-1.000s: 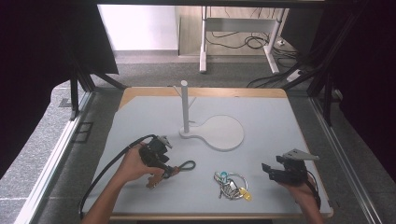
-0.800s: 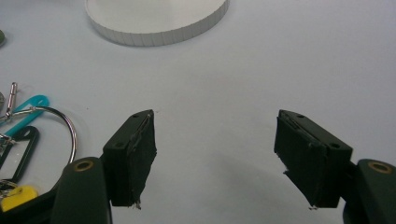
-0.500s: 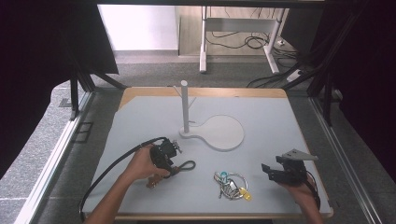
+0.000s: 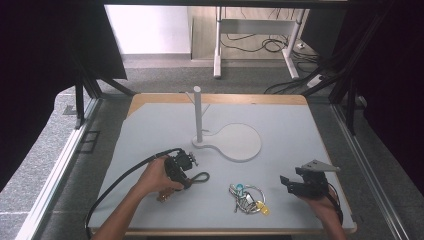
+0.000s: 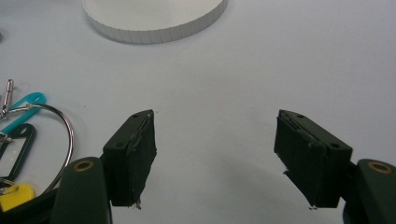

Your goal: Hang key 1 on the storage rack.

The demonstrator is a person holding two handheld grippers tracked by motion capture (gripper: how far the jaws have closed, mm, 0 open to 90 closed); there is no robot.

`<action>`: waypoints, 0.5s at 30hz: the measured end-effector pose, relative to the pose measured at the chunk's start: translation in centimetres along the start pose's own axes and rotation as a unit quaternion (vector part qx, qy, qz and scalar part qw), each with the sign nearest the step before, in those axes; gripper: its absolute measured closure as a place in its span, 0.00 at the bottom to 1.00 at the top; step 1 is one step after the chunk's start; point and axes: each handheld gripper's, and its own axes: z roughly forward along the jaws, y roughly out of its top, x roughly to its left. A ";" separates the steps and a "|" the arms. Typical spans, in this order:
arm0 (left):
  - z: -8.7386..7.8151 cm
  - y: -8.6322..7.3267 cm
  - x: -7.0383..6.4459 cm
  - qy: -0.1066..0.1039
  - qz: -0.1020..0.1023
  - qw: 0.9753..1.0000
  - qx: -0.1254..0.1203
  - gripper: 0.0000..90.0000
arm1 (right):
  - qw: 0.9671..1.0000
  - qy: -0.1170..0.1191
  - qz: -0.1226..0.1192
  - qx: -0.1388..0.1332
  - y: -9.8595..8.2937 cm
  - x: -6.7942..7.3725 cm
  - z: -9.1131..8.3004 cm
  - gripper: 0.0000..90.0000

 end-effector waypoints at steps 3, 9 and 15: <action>0.0 0.1 -0.2 0.006 0.000 1.000 0.004 0.67 | 1.000 0.000 0.002 0.000 0.0 0.0 0.0 0.33; 0.2 0.3 -0.5 0.021 0.002 1.000 0.009 0.70 | 1.000 0.000 -0.002 0.002 0.0 0.1 0.1 0.33; 0.2 0.3 -0.5 0.026 0.000 1.000 0.006 0.73 | 1.000 -0.001 -0.003 0.004 0.0 0.1 0.2 0.33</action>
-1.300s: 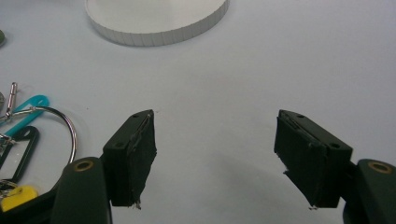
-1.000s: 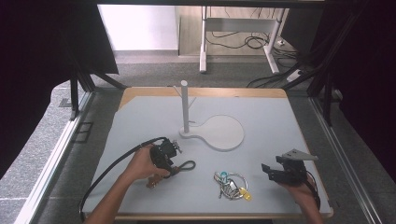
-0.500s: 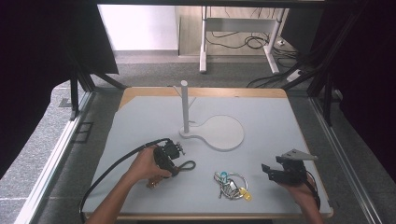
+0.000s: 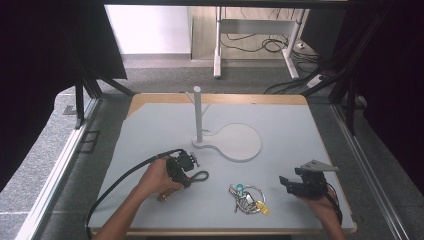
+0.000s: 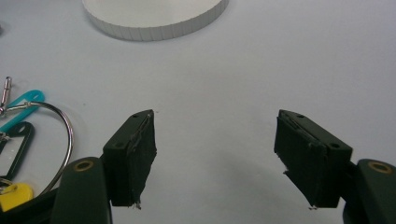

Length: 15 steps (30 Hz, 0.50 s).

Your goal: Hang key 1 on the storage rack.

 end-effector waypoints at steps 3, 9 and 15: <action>0.0 0.0 0.0 0.001 0.000 1.000 -0.001 0.74 | 1.000 -0.001 0.001 0.000 0.0 -0.1 0.0 0.33; -0.2 -0.2 0.0 0.001 0.001 1.000 -0.005 0.74 | 1.000 -0.003 0.003 0.002 -0.1 -0.2 0.0 0.33; -1.9 -0.8 0.3 -0.007 -0.004 0.999 -0.033 0.74 | 1.000 -0.003 0.005 0.000 -0.2 -0.3 -0.1 0.33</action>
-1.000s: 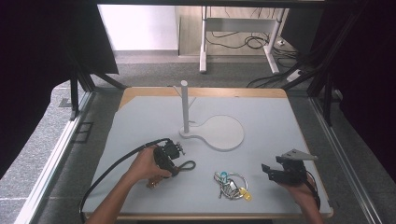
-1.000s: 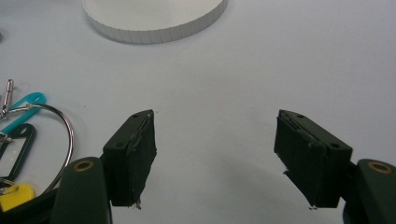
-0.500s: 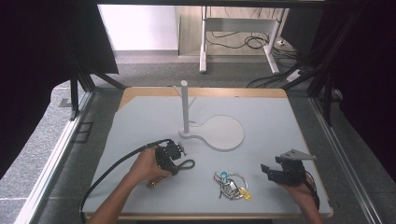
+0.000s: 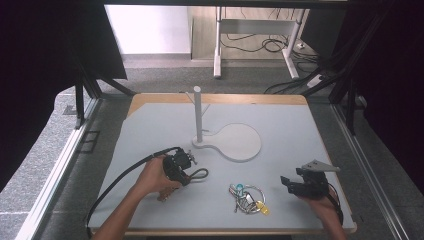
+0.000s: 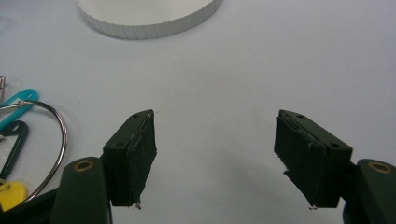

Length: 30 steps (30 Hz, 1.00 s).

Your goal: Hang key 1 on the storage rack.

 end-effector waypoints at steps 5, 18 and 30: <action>-1.5 -0.6 0.3 -0.008 -0.005 1.000 -0.022 0.74 | 1.000 -0.001 0.000 0.000 0.0 0.0 0.0 0.33; -4.2 -2.1 1.7 -0.016 -0.031 0.998 -0.056 0.74 | 1.000 -0.001 0.002 0.002 -0.1 -0.1 0.1 0.33; -5.7 -3.2 2.8 -0.019 -0.055 0.995 -0.085 0.74 | 1.000 -0.005 0.007 0.002 -0.2 -0.3 0.0 0.33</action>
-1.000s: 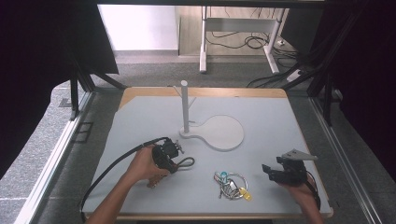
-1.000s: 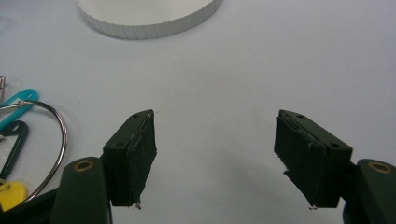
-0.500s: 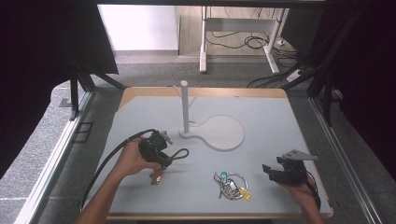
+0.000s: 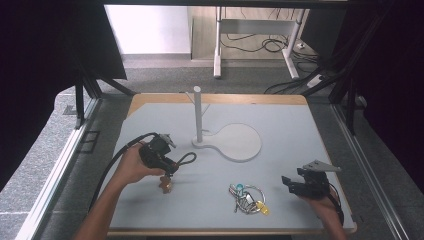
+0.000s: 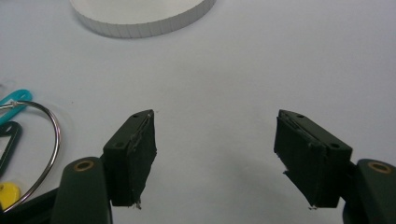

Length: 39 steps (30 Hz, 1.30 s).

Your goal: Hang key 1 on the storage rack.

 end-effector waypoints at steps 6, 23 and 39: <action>-0.7 -0.2 0.4 -0.006 -0.008 1.000 -0.015 0.74 | 1.000 0.000 0.001 0.001 0.0 0.0 0.1 0.33; -2.5 0.0 1.2 -0.004 -0.018 0.999 -0.048 0.74 | 1.000 -0.003 0.003 0.000 0.0 -0.1 0.0 0.33; -5.1 2.4 1.8 0.015 -0.011 0.997 -0.073 0.74 | 1.000 -0.001 0.000 0.001 0.0 0.0 0.2 0.33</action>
